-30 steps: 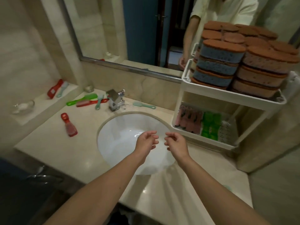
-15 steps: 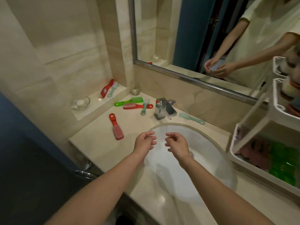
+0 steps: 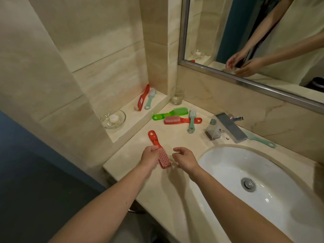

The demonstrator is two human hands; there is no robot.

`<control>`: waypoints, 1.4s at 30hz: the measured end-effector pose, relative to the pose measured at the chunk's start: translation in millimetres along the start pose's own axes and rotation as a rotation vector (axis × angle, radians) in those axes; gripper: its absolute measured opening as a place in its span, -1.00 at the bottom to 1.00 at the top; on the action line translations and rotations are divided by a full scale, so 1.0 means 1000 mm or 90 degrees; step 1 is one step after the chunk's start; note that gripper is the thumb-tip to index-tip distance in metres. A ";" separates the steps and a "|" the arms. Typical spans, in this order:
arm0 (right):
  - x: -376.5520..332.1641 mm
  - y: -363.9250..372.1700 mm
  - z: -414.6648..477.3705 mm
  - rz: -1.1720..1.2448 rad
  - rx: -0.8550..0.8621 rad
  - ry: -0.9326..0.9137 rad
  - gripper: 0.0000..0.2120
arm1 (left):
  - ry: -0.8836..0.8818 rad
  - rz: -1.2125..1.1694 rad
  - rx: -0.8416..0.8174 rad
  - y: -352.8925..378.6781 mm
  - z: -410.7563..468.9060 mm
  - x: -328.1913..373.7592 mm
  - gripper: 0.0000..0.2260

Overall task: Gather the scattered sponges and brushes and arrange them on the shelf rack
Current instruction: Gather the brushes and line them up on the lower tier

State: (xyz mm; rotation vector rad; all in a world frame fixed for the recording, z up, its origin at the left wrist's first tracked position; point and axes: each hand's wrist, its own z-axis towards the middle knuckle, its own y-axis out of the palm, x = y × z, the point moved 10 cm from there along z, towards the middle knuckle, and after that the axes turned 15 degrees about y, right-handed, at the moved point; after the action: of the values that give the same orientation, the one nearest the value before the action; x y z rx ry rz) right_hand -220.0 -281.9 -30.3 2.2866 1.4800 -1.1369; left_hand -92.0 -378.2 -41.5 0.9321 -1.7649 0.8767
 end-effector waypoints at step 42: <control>-0.140 -0.088 0.104 0.247 0.098 -0.071 -0.82 | 0.332 0.440 -0.143 0.069 0.139 0.124 -0.81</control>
State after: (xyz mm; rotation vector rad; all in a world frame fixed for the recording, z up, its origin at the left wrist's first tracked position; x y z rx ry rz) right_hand -374.9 -392.3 15.0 2.4204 0.8817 -1.2652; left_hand -242.7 -493.1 19.1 -0.0924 -1.6696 1.1831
